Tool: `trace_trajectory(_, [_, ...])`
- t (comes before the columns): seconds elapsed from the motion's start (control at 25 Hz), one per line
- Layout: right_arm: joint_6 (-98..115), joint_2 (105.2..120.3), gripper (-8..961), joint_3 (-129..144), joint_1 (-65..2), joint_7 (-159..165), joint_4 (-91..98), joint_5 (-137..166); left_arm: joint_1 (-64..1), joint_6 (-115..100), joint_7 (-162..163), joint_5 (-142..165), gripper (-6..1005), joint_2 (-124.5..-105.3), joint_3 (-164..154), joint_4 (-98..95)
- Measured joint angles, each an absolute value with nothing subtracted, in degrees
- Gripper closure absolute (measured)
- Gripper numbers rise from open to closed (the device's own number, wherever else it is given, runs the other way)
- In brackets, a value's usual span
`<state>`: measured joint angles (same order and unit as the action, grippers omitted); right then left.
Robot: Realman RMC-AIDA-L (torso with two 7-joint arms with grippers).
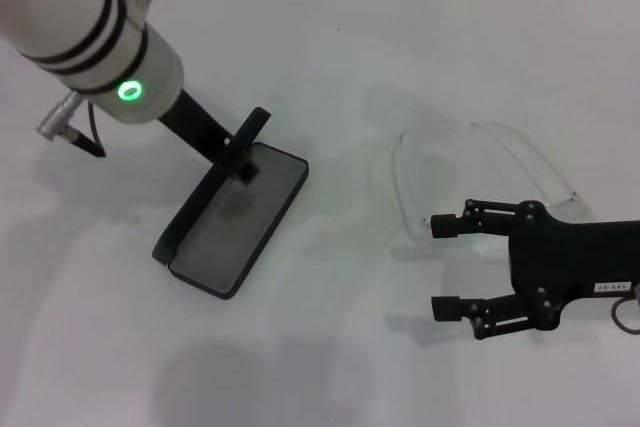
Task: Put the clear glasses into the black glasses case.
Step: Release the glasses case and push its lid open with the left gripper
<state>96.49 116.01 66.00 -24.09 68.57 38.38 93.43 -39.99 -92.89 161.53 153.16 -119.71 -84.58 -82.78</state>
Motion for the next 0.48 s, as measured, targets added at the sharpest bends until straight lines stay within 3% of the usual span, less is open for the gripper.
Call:
trace_trajectory(0.32, [96.40, 115.98, 83, 66.00, -24.32, 68.55, 37.48, 93.41, -39.62, -93.06, 161.27, 151.64, 481, -119.70, -84.54, -83.11])
trace_trajectory(0.48, [96.40, 115.94, 83, 66.00, -24.56, 68.55, 36.91, 93.42, -38.67, -92.55, 160.15, 150.27, 477, -119.70, -83.51, -85.33])
